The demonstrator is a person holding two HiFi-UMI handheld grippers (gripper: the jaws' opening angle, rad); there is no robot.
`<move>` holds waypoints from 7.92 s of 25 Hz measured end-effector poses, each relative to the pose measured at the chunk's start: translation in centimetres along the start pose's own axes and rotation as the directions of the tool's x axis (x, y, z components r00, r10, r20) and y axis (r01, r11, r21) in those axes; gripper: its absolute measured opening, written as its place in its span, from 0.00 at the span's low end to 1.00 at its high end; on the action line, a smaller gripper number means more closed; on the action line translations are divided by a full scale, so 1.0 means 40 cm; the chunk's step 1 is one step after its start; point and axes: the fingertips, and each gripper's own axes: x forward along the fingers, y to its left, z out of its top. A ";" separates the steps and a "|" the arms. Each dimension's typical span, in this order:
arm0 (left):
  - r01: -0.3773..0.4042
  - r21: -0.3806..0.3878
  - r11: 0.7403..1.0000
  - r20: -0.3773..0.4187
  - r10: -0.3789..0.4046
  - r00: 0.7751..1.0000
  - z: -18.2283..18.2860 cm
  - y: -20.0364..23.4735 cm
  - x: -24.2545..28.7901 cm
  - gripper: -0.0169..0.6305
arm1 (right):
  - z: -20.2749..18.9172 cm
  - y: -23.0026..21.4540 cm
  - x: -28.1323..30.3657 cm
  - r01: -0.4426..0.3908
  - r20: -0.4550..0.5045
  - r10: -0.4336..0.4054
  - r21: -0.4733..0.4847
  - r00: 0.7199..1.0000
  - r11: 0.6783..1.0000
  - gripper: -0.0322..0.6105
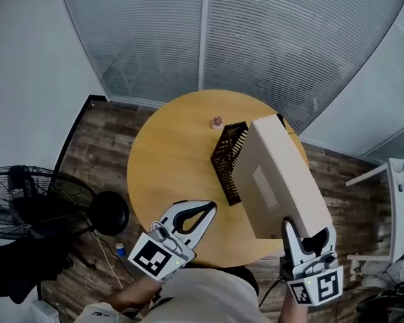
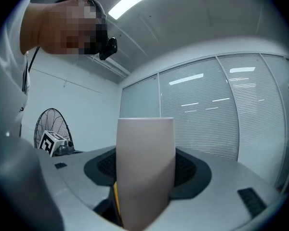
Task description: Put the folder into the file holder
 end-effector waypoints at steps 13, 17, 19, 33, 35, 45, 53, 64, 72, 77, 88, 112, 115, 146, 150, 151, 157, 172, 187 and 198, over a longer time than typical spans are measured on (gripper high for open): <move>-0.008 0.018 1.000 -0.002 0.008 1.000 -0.021 0.043 -0.004 0.06 | -0.044 -0.070 0.091 0.044 0.054 -0.045 0.012 0.998 0.999 0.51; -0.014 0.015 1.000 -0.007 0.014 1.000 -0.021 0.050 -0.001 0.06 | -0.074 -0.089 0.134 0.050 0.055 -0.052 0.031 0.997 0.998 0.51; -0.016 0.017 1.000 -0.024 0.017 1.000 -0.030 0.054 -0.005 0.06 | -0.090 -0.096 0.151 0.054 0.058 -0.056 0.034 0.997 0.998 0.51; -0.029 0.005 1.000 -0.036 0.029 0.999 -0.056 0.062 -0.002 0.06 | -0.209 -0.115 0.237 0.054 0.090 -0.058 0.049 0.994 0.997 0.51; -0.028 0.005 1.000 -0.038 0.028 0.999 -0.060 0.063 -0.002 0.06 | -0.220 -0.108 0.246 0.046 0.101 -0.051 0.045 0.994 0.998 0.51; -0.027 0.003 1.000 -0.052 0.027 0.998 -0.081 0.078 -0.014 0.06 | -0.289 -0.092 0.277 0.040 0.123 -0.045 0.040 0.991 0.998 0.51; -0.042 0.004 0.999 -0.068 0.043 0.997 -0.083 0.082 -0.020 0.06 | -0.339 -0.090 0.288 0.029 0.129 -0.035 0.049 0.991 0.998 0.51; -0.060 0.009 0.998 -0.072 0.060 0.996 -0.073 0.086 -0.008 0.06 | -0.398 -0.106 0.300 0.016 0.100 -0.020 0.038 0.995 0.999 0.51; -0.071 0.010 0.997 -0.073 0.071 0.995 -0.073 0.089 -0.019 0.06 | -0.446 -0.102 0.308 0.016 0.087 -0.020 0.050 0.996 0.999 0.51; -0.076 0.008 0.997 -0.076 0.076 0.994 -0.078 0.088 -0.022 0.06 | -0.477 -0.103 0.312 0.021 0.076 -0.025 0.049 0.997 0.999 0.51; -0.084 0.013 0.996 -0.082 0.085 0.993 -0.082 0.086 -0.023 0.06 | -0.545 -0.105 0.318 0.030 0.057 -0.034 0.063 0.998 0.998 0.51; -0.098 0.022 0.995 -0.083 0.100 0.992 -0.072 0.087 -0.039 0.06 | -0.683 -0.090 0.311 0.014 -0.078 -0.010 0.062 0.997 0.998 0.51; -0.099 0.020 0.995 -0.083 0.100 0.991 -0.076 0.089 -0.039 0.06 | -0.700 -0.088 0.313 0.008 -0.095 -0.002 0.064 0.995 0.998 0.51; -0.034 0.012 0.999 -0.054 0.034 0.998 -0.074 0.030 -0.005 0.06 | -0.369 0.021 0.169 -0.116 -0.149 0.111 -0.029 0.983 0.993 0.43; -0.032 0.009 0.999 -0.045 0.032 0.998 -0.066 0.033 -0.002 0.06 | -0.317 0.046 0.152 -0.140 -0.145 0.134 -0.026 0.980 0.990 0.34; -0.031 0.009 0.999 -0.045 0.031 0.999 -0.065 0.033 -0.001 0.06 | -0.304 0.052 0.147 -0.146 -0.142 0.141 -0.026 0.980 0.989 0.33; -0.024 0.010 1.000 -0.038 0.024 0.999 -0.062 0.031 0.008 0.06 | -0.245 0.087 0.125 -0.183 -0.134 0.178 -0.022 0.975 0.983 0.26; -0.018 0.008 1.000 -0.031 0.018 0.999 -0.044 0.025 0.019 0.06 | -0.163 0.141 0.086 -0.213 -0.126 0.210 -0.006 0.969 0.977 0.13; -0.017 0.017 1.000 -0.036 0.018 0.999 -0.042 0.011 0.011 0.06 | -0.160 0.160 0.068 -0.240 -0.138 0.236 -0.010 0.962 0.971 0.12; -0.015 0.014 1.000 -0.038 0.016 0.999 -0.042 0.009 0.009 0.06 | -0.161 0.157 0.069 -0.235 -0.140 0.231 -0.015 0.963 0.972 0.12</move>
